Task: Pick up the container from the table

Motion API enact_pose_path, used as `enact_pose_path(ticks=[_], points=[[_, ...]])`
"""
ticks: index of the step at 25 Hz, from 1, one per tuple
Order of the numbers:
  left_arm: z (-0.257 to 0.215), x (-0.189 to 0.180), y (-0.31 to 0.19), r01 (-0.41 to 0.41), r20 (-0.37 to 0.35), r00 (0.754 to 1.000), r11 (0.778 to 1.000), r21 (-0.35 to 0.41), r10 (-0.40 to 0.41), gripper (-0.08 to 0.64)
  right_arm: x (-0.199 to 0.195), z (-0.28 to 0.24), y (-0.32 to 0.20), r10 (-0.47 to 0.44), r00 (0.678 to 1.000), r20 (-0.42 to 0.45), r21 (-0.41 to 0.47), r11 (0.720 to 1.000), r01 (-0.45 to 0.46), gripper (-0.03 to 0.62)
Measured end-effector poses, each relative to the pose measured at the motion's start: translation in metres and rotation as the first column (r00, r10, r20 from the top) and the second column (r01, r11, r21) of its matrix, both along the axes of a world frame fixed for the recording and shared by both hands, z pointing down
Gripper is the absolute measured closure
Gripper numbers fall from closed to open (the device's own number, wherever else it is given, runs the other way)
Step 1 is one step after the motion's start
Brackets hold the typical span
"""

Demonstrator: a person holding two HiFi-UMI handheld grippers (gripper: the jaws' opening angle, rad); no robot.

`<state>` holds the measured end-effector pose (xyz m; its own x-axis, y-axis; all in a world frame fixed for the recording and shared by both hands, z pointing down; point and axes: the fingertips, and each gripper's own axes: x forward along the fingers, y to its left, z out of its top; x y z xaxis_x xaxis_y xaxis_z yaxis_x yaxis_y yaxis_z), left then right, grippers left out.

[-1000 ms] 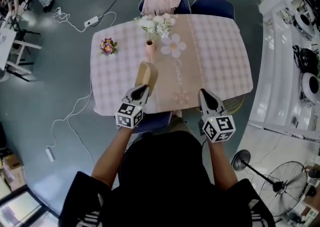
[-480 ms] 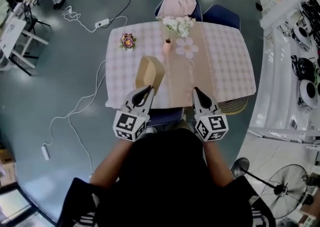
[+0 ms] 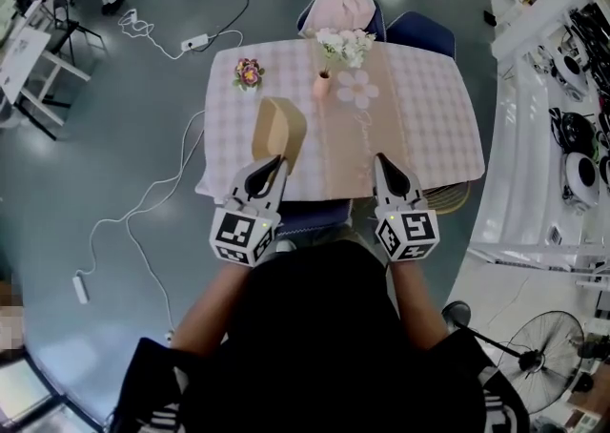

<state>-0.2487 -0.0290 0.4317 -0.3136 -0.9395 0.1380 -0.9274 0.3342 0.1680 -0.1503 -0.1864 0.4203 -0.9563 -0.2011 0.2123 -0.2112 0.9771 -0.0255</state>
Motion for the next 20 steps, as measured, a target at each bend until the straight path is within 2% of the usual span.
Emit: enact_pose_path(ticks=[5,15,20], points=[[0.003,0.009,0.003,-0.028,-0.052,0.998,1.0,0.007,0.029,0.545,0.005,0.002,0.003,-0.005,1.0,-0.006,-0.006,1.0,0.005,0.592],[0.007,0.019,0.008,-0.012,-0.049,0.999,1.0,-0.001,0.012,0.545,0.014,0.015,0.008,-0.017,0.999,-0.04,-0.008,1.0,0.017,0.592],[0.007,0.013,0.008,0.022,-0.045,0.999,1.0,-0.005,-0.022,0.545,0.009,0.016,0.002,-0.033,0.999,-0.041,-0.006,0.999,0.033,0.594]])
